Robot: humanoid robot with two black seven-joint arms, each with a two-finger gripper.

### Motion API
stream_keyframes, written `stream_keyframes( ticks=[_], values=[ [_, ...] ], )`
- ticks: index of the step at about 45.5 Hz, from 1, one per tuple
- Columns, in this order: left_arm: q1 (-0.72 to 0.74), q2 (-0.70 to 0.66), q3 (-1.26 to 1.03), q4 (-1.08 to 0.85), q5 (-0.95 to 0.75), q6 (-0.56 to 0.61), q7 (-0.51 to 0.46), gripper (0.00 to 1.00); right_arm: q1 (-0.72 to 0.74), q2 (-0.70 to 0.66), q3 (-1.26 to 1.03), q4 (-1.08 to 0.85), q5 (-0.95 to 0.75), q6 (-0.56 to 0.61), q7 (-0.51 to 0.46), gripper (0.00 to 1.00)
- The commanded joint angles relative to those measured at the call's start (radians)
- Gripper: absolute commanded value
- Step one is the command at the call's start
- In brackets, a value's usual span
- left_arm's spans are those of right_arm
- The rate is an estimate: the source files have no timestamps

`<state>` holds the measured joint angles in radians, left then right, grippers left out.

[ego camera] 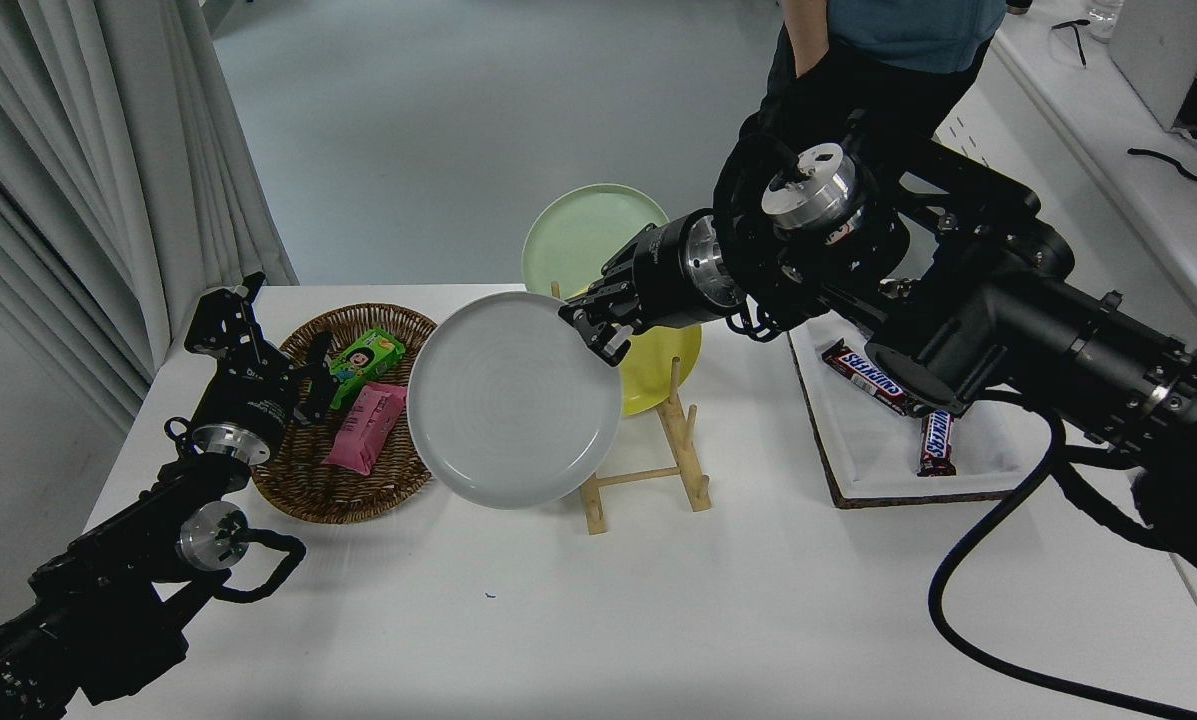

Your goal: Place the plate on the table

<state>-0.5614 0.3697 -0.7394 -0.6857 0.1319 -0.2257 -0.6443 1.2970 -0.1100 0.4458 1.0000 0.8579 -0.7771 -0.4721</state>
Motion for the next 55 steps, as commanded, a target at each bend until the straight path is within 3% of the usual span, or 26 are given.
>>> stream_keyframes(
  ticks=[1,9,25,55],
  values=[
    [0.000,0.000,0.000,0.000,0.000,0.000,0.000,1.00,-0.004,0.027,-0.091,-0.052,0.127,-0.008,0.003,0.00],
    [0.000,0.000,0.000,0.000,0.000,-0.001,0.000,1.00,-0.027,0.110,-0.085,-0.201,0.171,-0.008,0.003,0.00],
    [0.000,0.000,0.000,0.000,0.000,0.000,0.000,1.00,-0.100,0.110,-0.087,-0.399,0.164,-0.008,0.001,0.00],
    [0.000,0.000,0.000,0.000,0.000,0.000,0.000,1.00,-0.223,0.110,-0.096,-0.299,0.173,-0.008,0.003,0.00]
  ],
)
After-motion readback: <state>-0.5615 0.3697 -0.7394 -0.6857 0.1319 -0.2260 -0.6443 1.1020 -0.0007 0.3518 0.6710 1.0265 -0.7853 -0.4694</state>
